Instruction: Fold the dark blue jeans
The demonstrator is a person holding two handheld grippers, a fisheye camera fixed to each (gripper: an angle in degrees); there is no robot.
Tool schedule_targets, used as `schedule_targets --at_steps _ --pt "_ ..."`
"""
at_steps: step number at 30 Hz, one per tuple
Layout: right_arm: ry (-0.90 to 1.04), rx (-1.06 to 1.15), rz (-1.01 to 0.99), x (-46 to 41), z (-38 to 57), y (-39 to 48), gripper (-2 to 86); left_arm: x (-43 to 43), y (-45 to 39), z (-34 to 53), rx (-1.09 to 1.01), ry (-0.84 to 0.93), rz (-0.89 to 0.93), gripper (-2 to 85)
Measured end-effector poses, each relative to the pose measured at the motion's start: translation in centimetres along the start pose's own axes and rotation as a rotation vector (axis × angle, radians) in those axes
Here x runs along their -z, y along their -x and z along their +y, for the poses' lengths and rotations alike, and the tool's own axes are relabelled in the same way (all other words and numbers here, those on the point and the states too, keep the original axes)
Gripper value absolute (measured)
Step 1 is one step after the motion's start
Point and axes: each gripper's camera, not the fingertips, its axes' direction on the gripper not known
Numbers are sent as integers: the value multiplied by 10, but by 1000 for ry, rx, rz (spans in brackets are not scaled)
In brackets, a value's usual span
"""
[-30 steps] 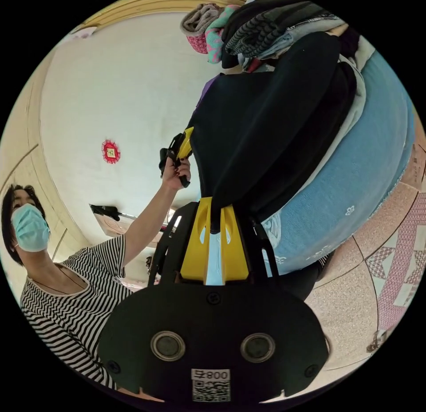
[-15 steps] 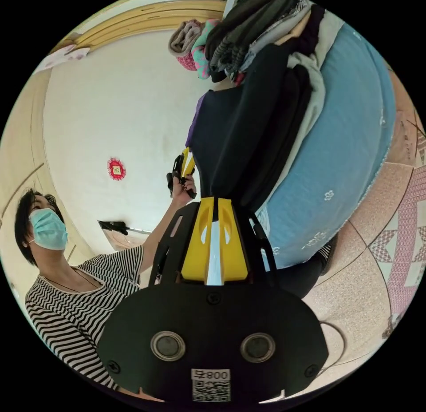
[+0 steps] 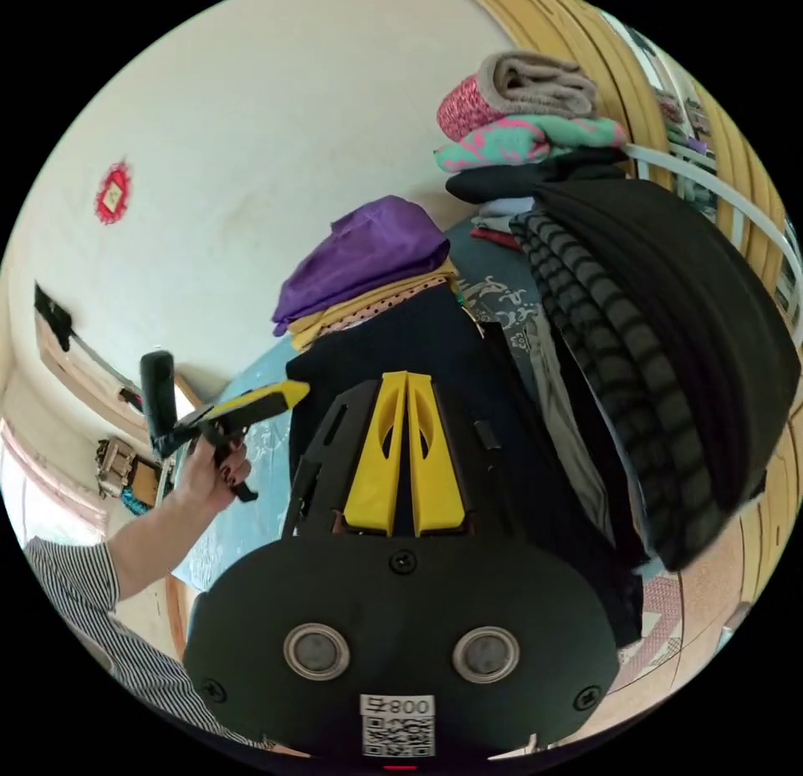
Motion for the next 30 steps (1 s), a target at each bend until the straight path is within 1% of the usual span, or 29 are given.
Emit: schedule_targets --at_steps 2,4,6,10,15,19,22,24,25,26,28,30 --pt "82 -16 41 -38 -31 2 0 2 1 6 14 3 -10 1" --pt "145 29 86 -62 -44 8 -1 5 1 14 11 1 -50 0" --pt "139 64 91 -73 -52 16 -1 9 5 24 35 9 -113 -1" --pt "176 88 129 -82 -74 31 -1 22 13 37 101 -10 -42 0" --pt "126 56 17 -46 -75 33 0 58 -1 70 100 -48 33 0" --pt "24 101 -13 20 -49 45 0 84 -19 101 52 -82 68 1" --pt "-23 63 76 49 -18 44 0 84 -35 123 6 -40 37 1" --pt "57 23 126 39 -13 38 0 69 -40 137 12 68 -19 1" --pt "177 -5 150 22 -15 31 0 69 -40 141 25 65 -18 1" --pt "196 -29 119 17 -16 28 0 75 -40 151 68 55 5 1" --pt "164 -58 114 27 -21 34 0 91 -42 168 118 51 34 0" --pt "130 -48 122 42 -24 50 0 122 -53 202 97 32 18 0"
